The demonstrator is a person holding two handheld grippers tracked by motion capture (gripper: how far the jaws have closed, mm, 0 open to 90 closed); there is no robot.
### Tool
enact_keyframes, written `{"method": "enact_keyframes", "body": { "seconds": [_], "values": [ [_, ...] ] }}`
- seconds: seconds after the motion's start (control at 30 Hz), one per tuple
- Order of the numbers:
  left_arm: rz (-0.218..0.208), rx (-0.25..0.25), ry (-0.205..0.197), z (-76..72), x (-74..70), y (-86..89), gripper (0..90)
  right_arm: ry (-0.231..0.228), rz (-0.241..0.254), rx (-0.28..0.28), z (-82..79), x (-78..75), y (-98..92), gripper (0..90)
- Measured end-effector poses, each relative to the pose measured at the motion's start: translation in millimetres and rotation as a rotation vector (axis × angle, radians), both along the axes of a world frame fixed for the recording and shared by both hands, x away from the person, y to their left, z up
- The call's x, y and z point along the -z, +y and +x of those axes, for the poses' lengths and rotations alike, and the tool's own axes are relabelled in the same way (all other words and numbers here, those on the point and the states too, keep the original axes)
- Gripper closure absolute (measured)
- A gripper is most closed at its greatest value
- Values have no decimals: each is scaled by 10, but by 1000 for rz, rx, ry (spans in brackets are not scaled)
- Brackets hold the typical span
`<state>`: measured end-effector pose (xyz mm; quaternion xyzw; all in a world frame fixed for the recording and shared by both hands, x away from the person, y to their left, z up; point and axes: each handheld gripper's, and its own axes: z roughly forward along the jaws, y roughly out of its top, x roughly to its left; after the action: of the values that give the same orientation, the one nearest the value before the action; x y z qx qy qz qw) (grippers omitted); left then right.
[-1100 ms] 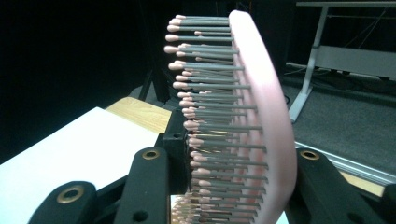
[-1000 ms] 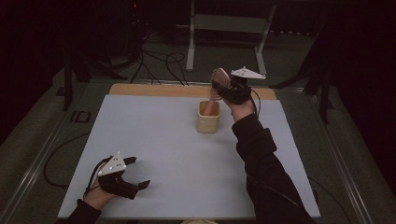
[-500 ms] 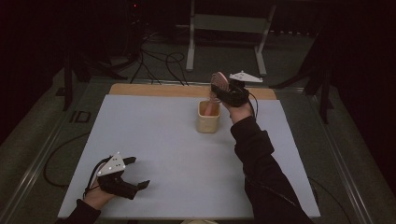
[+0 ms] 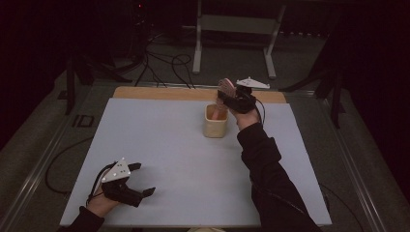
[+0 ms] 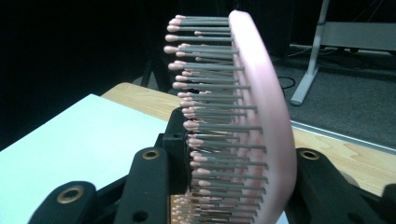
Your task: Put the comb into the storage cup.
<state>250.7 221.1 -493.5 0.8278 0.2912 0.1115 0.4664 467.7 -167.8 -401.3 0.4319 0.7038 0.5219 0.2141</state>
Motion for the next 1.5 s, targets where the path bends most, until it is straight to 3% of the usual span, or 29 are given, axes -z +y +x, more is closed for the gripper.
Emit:
{"method": "enact_keyframes", "body": {
  "seconds": [0.83, 0.93, 1.1, 1.13, 1.5],
  "values": [
    [-2, 8, 3, 1, 12, -13, 1, 28, 11, -2, 47, 94, -83, 621],
    [-3, 9, 2, 0, 8, -13, 1, 41, 25, -5, 65, 97, -118, 482],
    [0, 12, 2, -1, 8, -17, 1, 66, -2, -6, 85, 106, -142, 150],
    [0, 12, 2, -1, 8, -17, 1, 63, -7, -14, 88, 116, -148, 122],
    [1, 14, 0, 0, 6, -19, 1, 70, -18, 3, 82, 140, -226, 98]
  ]
}}
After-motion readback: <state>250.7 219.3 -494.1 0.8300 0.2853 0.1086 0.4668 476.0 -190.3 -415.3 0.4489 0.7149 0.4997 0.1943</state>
